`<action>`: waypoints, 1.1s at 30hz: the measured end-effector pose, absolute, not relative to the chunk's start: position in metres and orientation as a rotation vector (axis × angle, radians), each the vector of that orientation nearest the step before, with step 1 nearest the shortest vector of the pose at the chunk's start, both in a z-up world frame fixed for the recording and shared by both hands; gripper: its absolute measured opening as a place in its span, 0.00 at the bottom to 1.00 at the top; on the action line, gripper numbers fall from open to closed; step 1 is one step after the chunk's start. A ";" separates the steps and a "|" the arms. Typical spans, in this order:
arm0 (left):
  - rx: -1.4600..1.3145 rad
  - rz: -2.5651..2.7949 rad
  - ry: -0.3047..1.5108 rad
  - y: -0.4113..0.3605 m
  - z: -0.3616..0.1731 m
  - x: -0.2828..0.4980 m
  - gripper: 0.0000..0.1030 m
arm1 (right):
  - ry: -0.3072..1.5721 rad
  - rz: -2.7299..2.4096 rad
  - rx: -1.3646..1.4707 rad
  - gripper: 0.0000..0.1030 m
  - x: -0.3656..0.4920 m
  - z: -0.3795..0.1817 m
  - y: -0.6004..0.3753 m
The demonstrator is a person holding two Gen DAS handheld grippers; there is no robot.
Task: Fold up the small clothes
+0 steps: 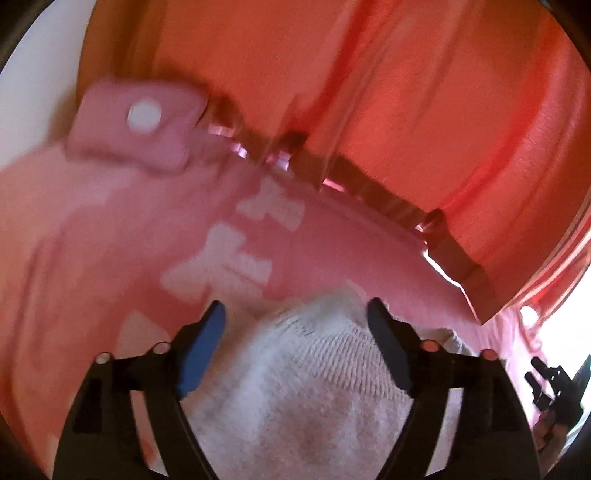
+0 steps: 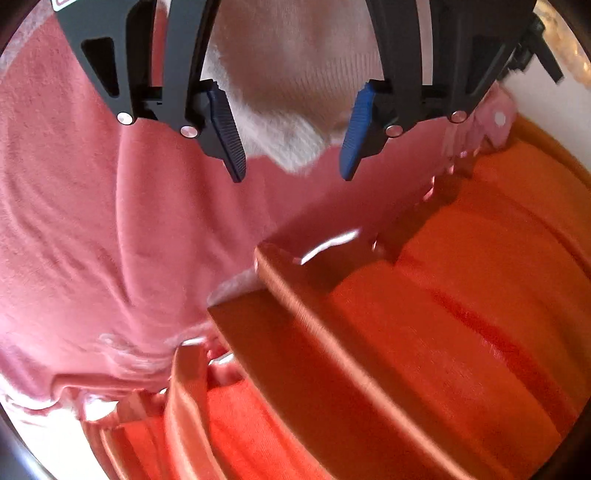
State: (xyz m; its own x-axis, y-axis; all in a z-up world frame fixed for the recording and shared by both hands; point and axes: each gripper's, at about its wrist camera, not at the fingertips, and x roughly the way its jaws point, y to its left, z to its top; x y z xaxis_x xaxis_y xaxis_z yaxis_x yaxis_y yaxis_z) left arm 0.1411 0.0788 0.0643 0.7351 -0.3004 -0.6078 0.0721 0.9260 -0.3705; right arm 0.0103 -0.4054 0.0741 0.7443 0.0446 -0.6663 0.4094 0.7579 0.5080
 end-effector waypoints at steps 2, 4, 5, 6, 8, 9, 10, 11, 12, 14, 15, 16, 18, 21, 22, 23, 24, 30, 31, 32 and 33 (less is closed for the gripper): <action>-0.294 -0.228 0.739 0.076 0.061 0.145 0.84 | 0.813 -0.214 0.599 0.52 0.026 0.065 -0.392; -0.253 -0.209 0.802 0.071 0.048 0.155 0.84 | 0.875 -0.246 0.518 0.52 0.038 0.057 -0.384; -0.247 -0.209 0.827 0.069 0.042 0.159 0.84 | 0.909 -0.272 0.482 0.52 0.046 0.050 -0.383; -0.243 -0.214 0.851 0.067 0.036 0.163 0.82 | 0.937 -0.285 0.477 0.52 0.050 0.046 -0.382; -0.230 -0.244 0.905 0.059 0.027 0.172 0.67 | 0.959 -0.322 0.449 0.48 0.056 0.039 -0.381; -0.215 -0.260 0.912 0.056 0.025 0.175 0.50 | 0.956 -0.330 0.433 0.30 0.057 0.041 -0.380; -0.199 -0.260 0.910 0.054 0.025 0.176 0.38 | 0.949 -0.324 0.433 0.11 0.057 0.044 -0.379; -0.181 -0.243 0.905 0.052 0.025 0.177 0.11 | 0.934 -0.305 0.461 0.06 0.055 0.048 -0.380; -0.185 -0.233 0.903 0.053 0.025 0.178 0.08 | 0.884 -0.286 0.505 0.06 0.050 0.057 -0.382; -0.256 -0.233 0.875 0.063 0.031 0.176 0.07 | 0.771 -0.254 0.542 0.05 0.041 0.082 -0.382; -0.277 -0.239 0.841 0.066 0.039 0.172 0.07 | 0.687 -0.231 0.573 0.05 0.032 0.098 -0.384; -0.276 -0.241 0.814 0.067 0.045 0.169 0.07 | 0.637 -0.213 0.599 0.05 0.027 0.106 -0.387; -0.257 -0.226 0.779 0.068 0.053 0.166 0.07 | 0.633 -0.252 0.583 0.05 0.027 0.106 -0.389; -0.247 -0.173 0.873 0.072 0.029 0.180 0.07 | 0.895 -0.377 0.530 0.05 0.054 0.054 -0.396; -0.256 -0.155 0.914 0.073 0.018 0.185 0.07 | 0.928 -0.388 0.536 0.05 0.056 0.046 -0.397; -0.264 -0.151 0.929 0.074 0.014 0.186 0.07 | 0.912 -0.384 0.549 0.05 0.054 0.050 -0.397; -0.262 -0.151 0.926 0.073 0.016 0.185 0.07 | 0.876 -0.370 0.558 0.05 0.050 0.057 -0.397; -0.220 -0.121 0.948 0.067 0.011 0.186 0.12 | 0.940 -0.407 0.569 0.06 0.053 0.041 -0.402; -0.206 -0.112 0.942 0.066 0.015 0.184 0.13 | 0.916 -0.410 0.559 0.06 0.051 0.051 -0.399; -0.186 -0.097 0.922 0.064 0.023 0.180 0.17 | 0.848 -0.431 0.540 0.09 0.043 0.071 -0.393; -0.158 -0.075 0.891 0.060 0.034 0.172 0.20 | 0.805 -0.425 0.523 0.18 0.040 0.084 -0.385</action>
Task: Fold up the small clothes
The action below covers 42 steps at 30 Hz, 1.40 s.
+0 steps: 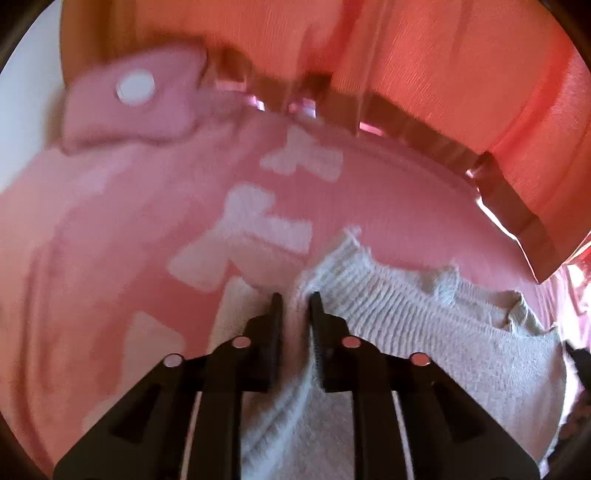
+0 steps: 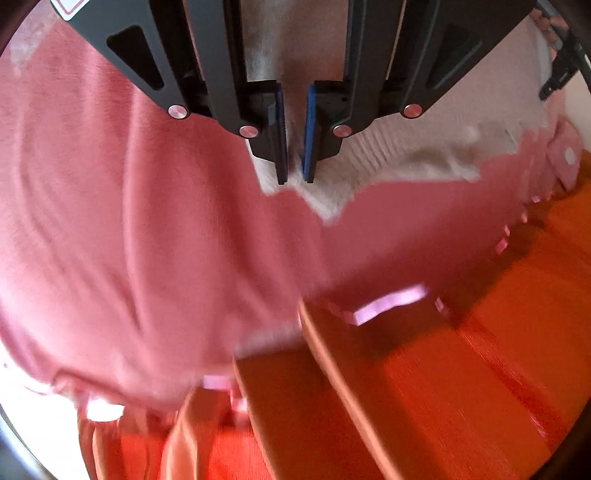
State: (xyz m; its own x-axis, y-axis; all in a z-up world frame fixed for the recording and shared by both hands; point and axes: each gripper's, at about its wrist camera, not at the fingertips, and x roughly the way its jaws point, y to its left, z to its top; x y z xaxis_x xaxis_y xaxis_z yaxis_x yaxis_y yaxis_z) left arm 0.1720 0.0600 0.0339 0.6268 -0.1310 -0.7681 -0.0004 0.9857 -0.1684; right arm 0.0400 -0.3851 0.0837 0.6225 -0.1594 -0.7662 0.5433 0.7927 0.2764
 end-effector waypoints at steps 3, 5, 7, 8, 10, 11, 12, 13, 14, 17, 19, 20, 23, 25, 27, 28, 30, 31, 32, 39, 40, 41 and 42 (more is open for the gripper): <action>-0.097 -0.116 0.772 0.043 0.064 0.142 0.32 | 0.733 -0.171 0.452 0.18 0.041 0.116 -0.328; -0.107 -0.247 0.756 0.026 0.071 0.124 0.44 | 0.840 0.102 0.434 0.18 0.052 0.106 -0.272; -0.096 -0.376 0.804 0.005 0.064 0.114 0.48 | 0.974 0.265 0.348 0.15 0.059 0.088 -0.224; -0.065 -0.402 0.845 -0.006 0.055 0.111 0.48 | 1.034 0.306 0.246 0.13 0.058 0.078 -0.197; 0.017 -0.387 0.918 -0.019 0.036 0.111 0.48 | 1.098 0.312 0.117 0.10 0.055 0.066 -0.181; 0.064 -0.355 0.949 -0.021 0.025 0.112 0.47 | 1.108 0.279 0.114 0.05 0.055 0.063 -0.190; 0.079 -0.342 0.952 -0.020 0.022 0.113 0.47 | 1.117 0.247 0.166 0.01 0.056 0.062 -0.209; 0.072 -0.340 0.947 -0.014 0.022 0.114 0.47 | 1.118 0.197 0.229 0.01 0.056 0.062 -0.230; 0.061 -0.321 0.944 -0.008 0.025 0.117 0.47 | 1.111 0.129 0.293 0.00 0.054 0.062 -0.255; 0.072 -0.162 0.928 0.018 0.026 0.127 0.47 | 1.102 -0.220 0.407 0.00 0.039 0.052 -0.344; 0.017 -0.092 0.944 0.040 0.026 0.137 0.47 | 1.060 -0.317 0.521 0.00 0.026 0.052 -0.382; -0.043 -0.100 0.948 0.046 0.028 0.140 0.46 | 1.018 -0.328 0.563 0.00 0.022 0.057 -0.389; -0.153 -0.134 0.897 0.049 0.043 0.146 0.51 | 0.911 -0.321 0.506 0.13 0.029 0.077 -0.379; -0.112 -0.120 0.872 0.041 0.043 0.153 0.64 | 0.997 -0.300 0.492 0.12 0.053 0.059 -0.373; -0.064 -0.060 0.917 0.038 0.029 0.167 0.65 | 1.082 -0.357 0.451 0.00 0.063 0.040 -0.376; -0.056 -0.025 0.946 0.040 0.020 0.173 0.66 | 1.054 -0.371 0.460 0.00 0.060 0.039 -0.375; -0.131 -0.020 0.956 0.051 0.018 0.175 0.66 | 0.978 -0.369 0.506 0.05 0.054 0.054 -0.377; -0.147 -0.018 0.943 0.052 0.022 0.174 0.65 | 0.954 -0.345 0.510 0.08 0.054 0.059 -0.375; -0.144 -0.016 0.922 0.051 0.028 0.173 0.65 | 0.941 -0.313 0.496 0.12 0.054 0.061 -0.371; -0.143 -0.074 0.928 0.047 0.024 0.185 0.79 | 0.926 -0.370 0.415 0.64 0.080 0.049 -0.370; -0.164 -0.080 0.940 0.051 0.020 0.189 0.79 | 0.933 -0.362 0.428 0.65 0.086 0.046 -0.373; -0.183 -0.086 0.952 0.055 0.016 0.194 0.78 | 0.961 -0.345 0.439 0.65 0.088 0.041 -0.375; -0.213 -0.095 0.955 0.060 0.013 0.197 0.71 | 1.000 -0.330 0.443 0.61 0.088 0.037 -0.371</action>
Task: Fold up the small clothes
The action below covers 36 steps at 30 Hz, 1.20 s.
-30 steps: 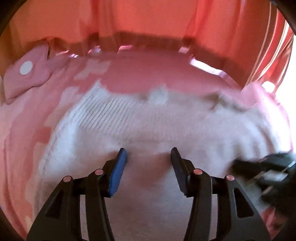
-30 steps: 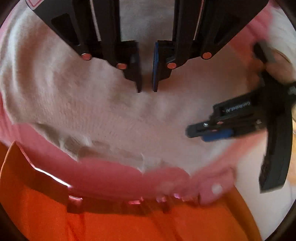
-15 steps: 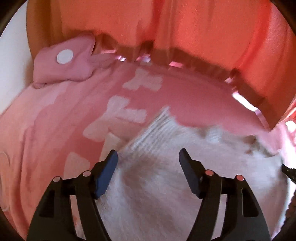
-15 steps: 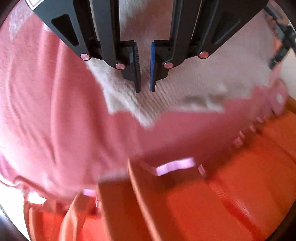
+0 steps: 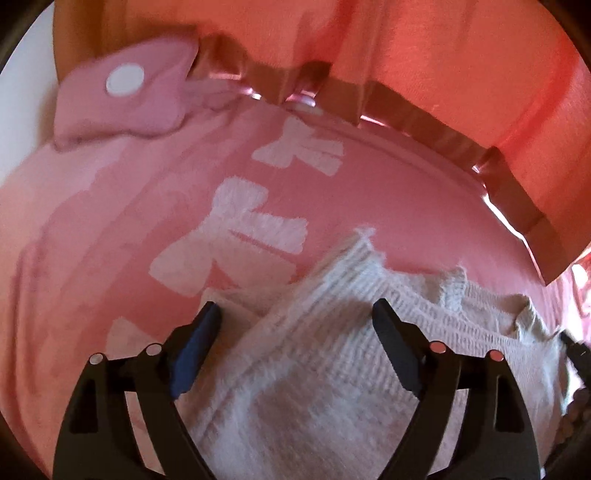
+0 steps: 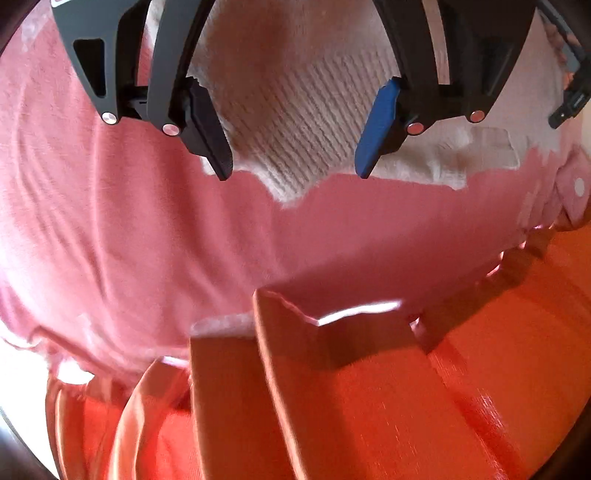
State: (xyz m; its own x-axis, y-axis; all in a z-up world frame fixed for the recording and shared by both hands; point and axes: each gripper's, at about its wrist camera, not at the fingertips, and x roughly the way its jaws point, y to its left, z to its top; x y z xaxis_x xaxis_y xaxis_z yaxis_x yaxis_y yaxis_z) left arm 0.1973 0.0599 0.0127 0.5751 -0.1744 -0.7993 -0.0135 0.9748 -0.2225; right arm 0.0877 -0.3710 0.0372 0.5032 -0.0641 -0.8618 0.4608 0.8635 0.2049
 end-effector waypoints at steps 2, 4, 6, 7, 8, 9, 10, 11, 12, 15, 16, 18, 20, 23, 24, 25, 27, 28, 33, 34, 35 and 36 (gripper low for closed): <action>-0.216 -0.118 0.938 0.062 0.016 0.196 0.46 | 1.019 -0.311 0.384 0.41 0.094 0.032 -0.363; -0.236 -0.186 0.923 0.060 0.021 0.196 0.12 | 0.977 -0.266 0.405 0.12 0.092 0.043 -0.356; -0.226 -0.177 0.880 0.058 0.031 0.191 0.09 | 0.852 -0.233 0.455 0.09 0.082 0.068 -0.361; -0.212 -0.168 0.859 0.057 0.036 0.189 0.09 | 0.796 -0.226 0.476 0.09 0.077 0.079 -0.365; -0.203 -0.160 0.848 0.057 0.038 0.188 0.09 | 0.757 -0.229 0.494 0.09 0.073 0.086 -0.371; -0.198 -0.154 0.844 0.058 0.039 0.188 0.09 | 0.744 -0.259 0.511 0.07 0.070 0.085 -0.381; -0.180 -0.134 0.856 0.059 0.036 0.191 0.09 | 0.774 -0.306 0.514 0.07 0.072 0.075 -0.389; -0.166 -0.110 0.879 0.060 0.029 0.194 0.09 | 0.867 -0.350 0.524 0.07 0.077 0.050 -0.401; -0.169 -0.102 0.902 0.062 0.023 0.197 0.09 | 0.935 -0.375 0.533 0.07 0.081 0.031 -0.404; -0.190 -0.100 0.932 0.065 0.017 0.200 0.09 | 0.977 -0.381 0.506 0.07 0.085 0.018 -0.403; -0.172 -0.097 0.924 0.063 0.020 0.198 0.09 | 0.955 -0.384 0.485 0.07 0.083 0.027 -0.399; -0.151 -0.091 0.925 0.060 0.020 0.197 0.09 | 0.927 -0.387 0.460 0.08 0.081 0.040 -0.390; -0.142 -0.087 0.929 0.059 0.018 0.198 0.09 | 0.872 -0.418 0.448 0.11 0.076 0.056 -0.384; -0.117 -0.079 0.927 0.056 0.017 0.198 0.09 | 0.747 -0.475 0.389 0.21 0.065 0.084 -0.368; -0.114 -0.078 0.927 0.055 0.017 0.197 0.09 | 0.710 -0.429 0.383 0.21 0.061 0.095 -0.359; -0.110 -0.077 0.928 0.055 0.017 0.197 0.09 | 0.704 -0.382 0.386 0.21 0.062 0.100 -0.350; -0.109 -0.076 0.928 0.055 0.016 0.197 0.10 | 0.795 -0.306 0.368 0.17 0.071 0.089 -0.335; -0.109 -0.077 0.930 0.055 0.015 0.197 0.10 | 0.867 -0.314 0.344 0.13 0.080 0.075 -0.334; -0.122 -0.077 0.934 0.057 0.015 0.198 0.11 | 0.989 -0.343 0.424 0.10 0.087 0.047 -0.345; -0.125 -0.078 0.934 0.057 0.015 0.198 0.11 | 0.964 -0.333 0.452 0.11 0.082 0.054 -0.346; -0.131 -0.078 0.935 0.058 0.015 0.197 0.11 | 0.938 -0.286 0.498 0.15 0.075 0.064 -0.343; -0.137 -0.079 0.933 0.059 0.016 0.197 0.11 | 0.921 -0.246 0.519 0.15 0.071 0.068 -0.338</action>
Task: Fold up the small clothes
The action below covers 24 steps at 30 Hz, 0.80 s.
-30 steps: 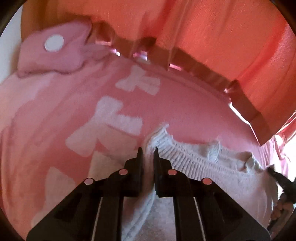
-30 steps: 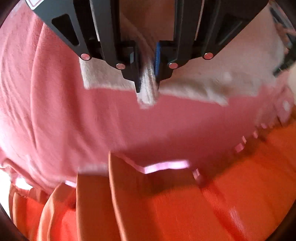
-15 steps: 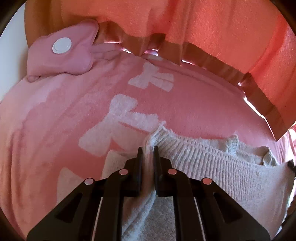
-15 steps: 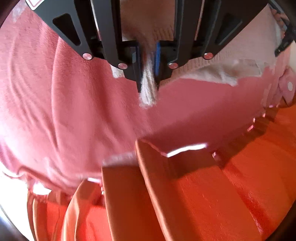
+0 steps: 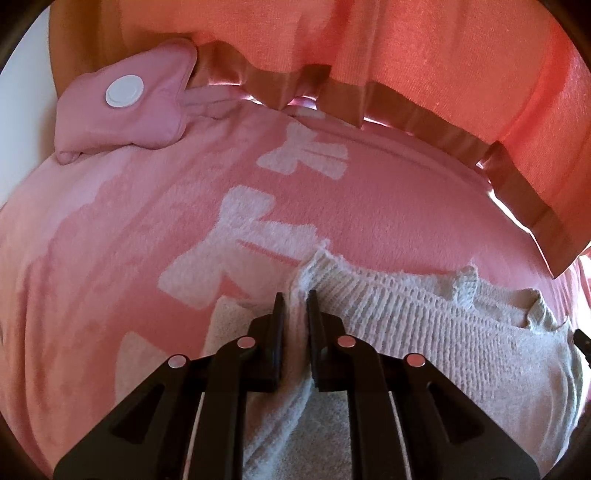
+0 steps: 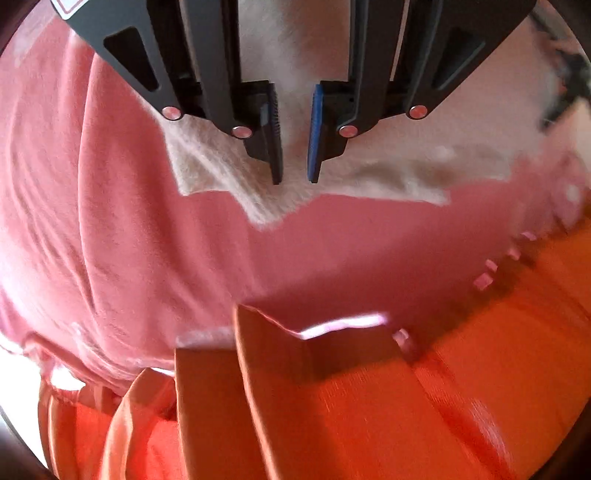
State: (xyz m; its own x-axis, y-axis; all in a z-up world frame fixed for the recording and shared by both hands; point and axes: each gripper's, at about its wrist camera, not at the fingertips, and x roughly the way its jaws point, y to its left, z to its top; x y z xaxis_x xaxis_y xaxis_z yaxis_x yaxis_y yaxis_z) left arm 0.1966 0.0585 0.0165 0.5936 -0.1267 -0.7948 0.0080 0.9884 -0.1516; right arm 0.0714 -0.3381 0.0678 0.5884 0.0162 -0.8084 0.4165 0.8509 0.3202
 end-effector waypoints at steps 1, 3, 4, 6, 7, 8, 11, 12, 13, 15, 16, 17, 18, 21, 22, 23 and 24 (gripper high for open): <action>-0.143 -0.083 0.929 0.059 0.018 0.196 0.12 | 0.913 -0.209 0.521 0.15 0.069 0.071 -0.330; -0.138 -0.083 0.924 0.057 0.019 0.193 0.12 | 0.939 -0.124 0.464 0.15 0.067 0.075 -0.304; -0.130 -0.083 0.921 0.056 0.019 0.192 0.12 | 0.957 -0.086 0.431 0.15 0.071 0.073 -0.291; -0.119 -0.076 0.925 0.054 0.017 0.192 0.12 | 1.038 -0.023 0.378 0.15 0.081 0.059 -0.268; -0.116 -0.072 0.927 0.054 0.016 0.192 0.12 | 1.102 -0.028 0.356 0.15 0.087 0.047 -0.261; -0.116 -0.070 0.928 0.054 0.015 0.192 0.12 | 1.132 -0.039 0.344 0.15 0.089 0.038 -0.258; -0.125 -0.071 0.931 0.055 0.015 0.193 0.12 | 1.064 -0.037 0.348 0.15 0.089 0.052 -0.255; -0.131 -0.071 0.930 0.056 0.016 0.193 0.12 | 1.041 -0.021 0.369 0.16 0.087 0.057 -0.254; -0.140 -0.071 0.926 0.057 0.017 0.191 0.12 | 1.008 0.010 0.382 0.16 0.083 0.065 -0.250; -0.145 -0.074 0.919 0.058 0.020 0.189 0.12 | 0.934 0.058 0.353 0.16 0.078 0.080 -0.235; -0.135 -0.072 0.917 0.057 0.020 0.188 0.12 | 0.920 0.082 0.324 0.16 0.078 0.084 -0.226; -0.126 -0.069 0.918 0.055 0.019 0.188 0.12 | 0.928 0.098 0.308 0.16 0.077 0.082 -0.222; -0.124 -0.066 0.920 0.055 0.018 0.188 0.12 | 0.962 0.104 0.279 0.16 0.081 0.075 -0.213; -0.127 -0.064 0.922 0.055 0.018 0.189 0.12 | 1.110 0.086 0.221 0.15 0.096 0.042 -0.200; -0.137 -0.066 0.919 0.057 0.019 0.189 0.12 | 1.092 0.081 0.225 0.13 0.094 0.047 -0.200; -0.148 -0.071 0.917 0.058 0.020 0.188 0.12 | 1.067 0.072 0.227 0.12 0.094 0.056 -0.206; -0.158 -0.076 0.915 0.060 0.020 0.188 0.12 | 0.988 0.027 0.234 0.13 0.090 0.071 -0.221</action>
